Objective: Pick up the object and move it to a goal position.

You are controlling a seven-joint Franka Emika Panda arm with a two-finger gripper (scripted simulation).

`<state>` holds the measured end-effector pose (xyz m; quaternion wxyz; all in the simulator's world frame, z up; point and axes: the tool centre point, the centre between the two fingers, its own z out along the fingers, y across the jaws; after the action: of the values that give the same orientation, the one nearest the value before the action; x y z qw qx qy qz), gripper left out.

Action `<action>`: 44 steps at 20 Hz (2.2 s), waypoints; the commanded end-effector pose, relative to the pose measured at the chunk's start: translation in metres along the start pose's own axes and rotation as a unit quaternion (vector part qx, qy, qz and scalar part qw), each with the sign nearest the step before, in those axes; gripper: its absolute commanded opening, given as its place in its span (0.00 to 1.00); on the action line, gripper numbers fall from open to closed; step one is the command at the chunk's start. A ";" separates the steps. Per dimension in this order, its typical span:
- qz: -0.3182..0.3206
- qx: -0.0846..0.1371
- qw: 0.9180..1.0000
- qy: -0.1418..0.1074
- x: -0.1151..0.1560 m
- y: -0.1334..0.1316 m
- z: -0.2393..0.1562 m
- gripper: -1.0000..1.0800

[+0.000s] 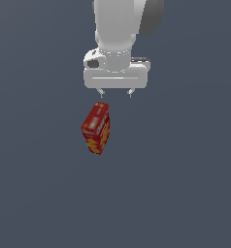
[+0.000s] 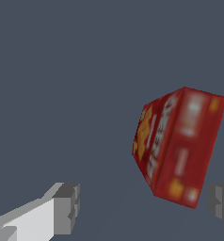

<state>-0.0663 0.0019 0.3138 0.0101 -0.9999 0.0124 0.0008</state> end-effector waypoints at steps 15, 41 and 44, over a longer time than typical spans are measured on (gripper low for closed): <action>0.037 0.007 0.999 0.026 0.010 0.023 -0.017 0.96; 0.131 -0.009 0.991 0.002 0.010 0.084 0.084 0.96; 0.132 -0.010 0.991 0.002 0.009 0.085 0.099 0.96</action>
<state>-0.0590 -0.0812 0.2206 0.0002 -0.9896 0.1439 -0.0003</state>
